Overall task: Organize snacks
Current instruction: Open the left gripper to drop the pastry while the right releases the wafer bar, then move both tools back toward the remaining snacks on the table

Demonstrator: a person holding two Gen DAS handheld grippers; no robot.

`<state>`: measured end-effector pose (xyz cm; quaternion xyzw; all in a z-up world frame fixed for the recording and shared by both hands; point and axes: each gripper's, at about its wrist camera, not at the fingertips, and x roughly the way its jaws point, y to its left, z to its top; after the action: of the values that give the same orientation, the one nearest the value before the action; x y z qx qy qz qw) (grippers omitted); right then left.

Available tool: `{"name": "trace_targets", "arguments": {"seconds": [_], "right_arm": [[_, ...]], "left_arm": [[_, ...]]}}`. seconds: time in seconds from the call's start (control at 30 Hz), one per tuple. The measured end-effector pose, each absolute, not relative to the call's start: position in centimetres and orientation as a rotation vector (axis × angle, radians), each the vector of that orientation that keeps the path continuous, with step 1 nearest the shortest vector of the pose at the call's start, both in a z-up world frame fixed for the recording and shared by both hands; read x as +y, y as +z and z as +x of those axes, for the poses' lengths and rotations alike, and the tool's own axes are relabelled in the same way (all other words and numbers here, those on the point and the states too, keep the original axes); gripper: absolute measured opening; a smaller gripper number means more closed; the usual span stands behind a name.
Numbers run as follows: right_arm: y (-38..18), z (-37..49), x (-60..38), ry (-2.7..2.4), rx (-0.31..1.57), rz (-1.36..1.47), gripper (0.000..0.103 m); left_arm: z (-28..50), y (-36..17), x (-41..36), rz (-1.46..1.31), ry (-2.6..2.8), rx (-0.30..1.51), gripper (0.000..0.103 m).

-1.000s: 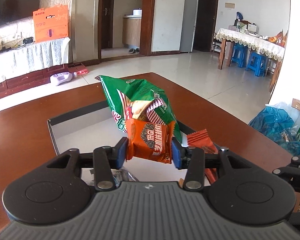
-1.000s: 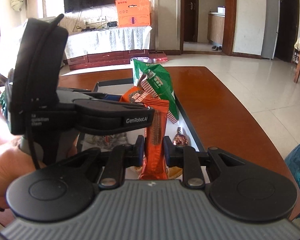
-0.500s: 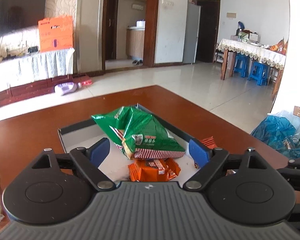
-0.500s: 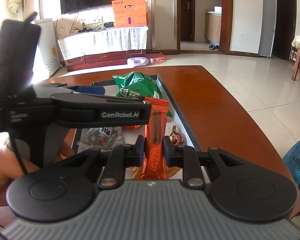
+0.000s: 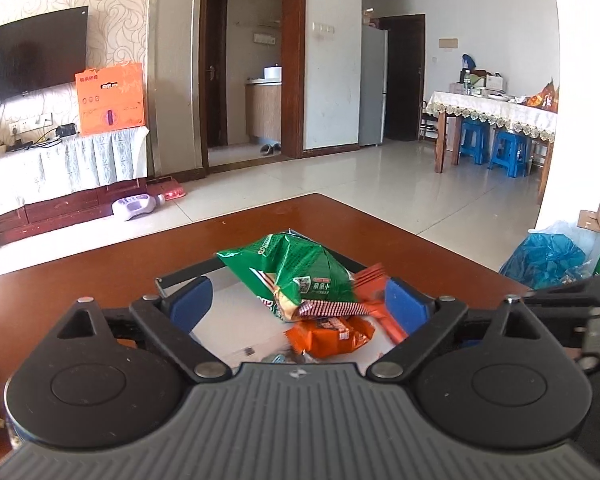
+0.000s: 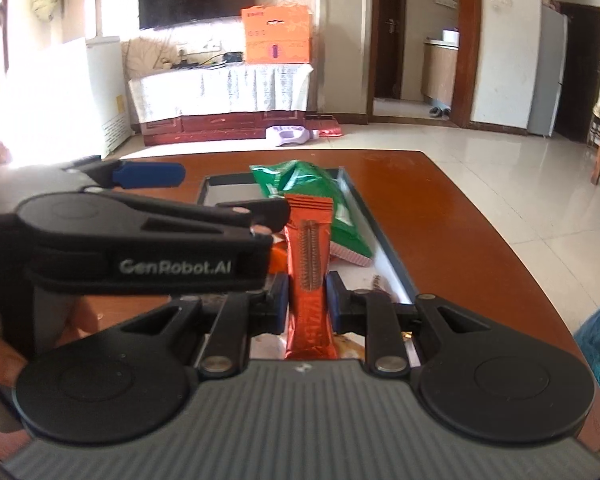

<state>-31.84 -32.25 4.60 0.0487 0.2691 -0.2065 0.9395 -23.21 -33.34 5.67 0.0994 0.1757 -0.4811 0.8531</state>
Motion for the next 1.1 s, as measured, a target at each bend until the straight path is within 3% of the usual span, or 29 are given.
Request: {"name": "trace_targets", "arguments": {"seconds": [0.3,0.43,0.5,0.9,1.1], "right_arm": [[3.6,-29.8,-30.8,-0.412,0.622,0.064,0.027],[3.7,-29.9,-30.1,-0.398,0.600,0.080,0.064],[3.7,-29.9,-29.6,-0.398,0.587,0.067,0.072],[5.8,-30.7,-27.7,-0.429,0.423,0.124,0.073],[5.8,-28.2,-25.1,-0.336,0.446,0.108,0.074]], "left_arm": [[-23.3,5.9,-29.7,0.250,-0.971,0.376,0.096],[-23.0,6.1,-27.8,0.262,-0.946,0.374,0.097],[-22.8,6.2,-26.9,0.267,-0.930,0.376,0.097],[-19.1,6.9,-18.8,0.236,-0.732,0.406,0.097],[-16.3,5.9,-13.6,0.199,-0.558,0.426,0.097]]}}
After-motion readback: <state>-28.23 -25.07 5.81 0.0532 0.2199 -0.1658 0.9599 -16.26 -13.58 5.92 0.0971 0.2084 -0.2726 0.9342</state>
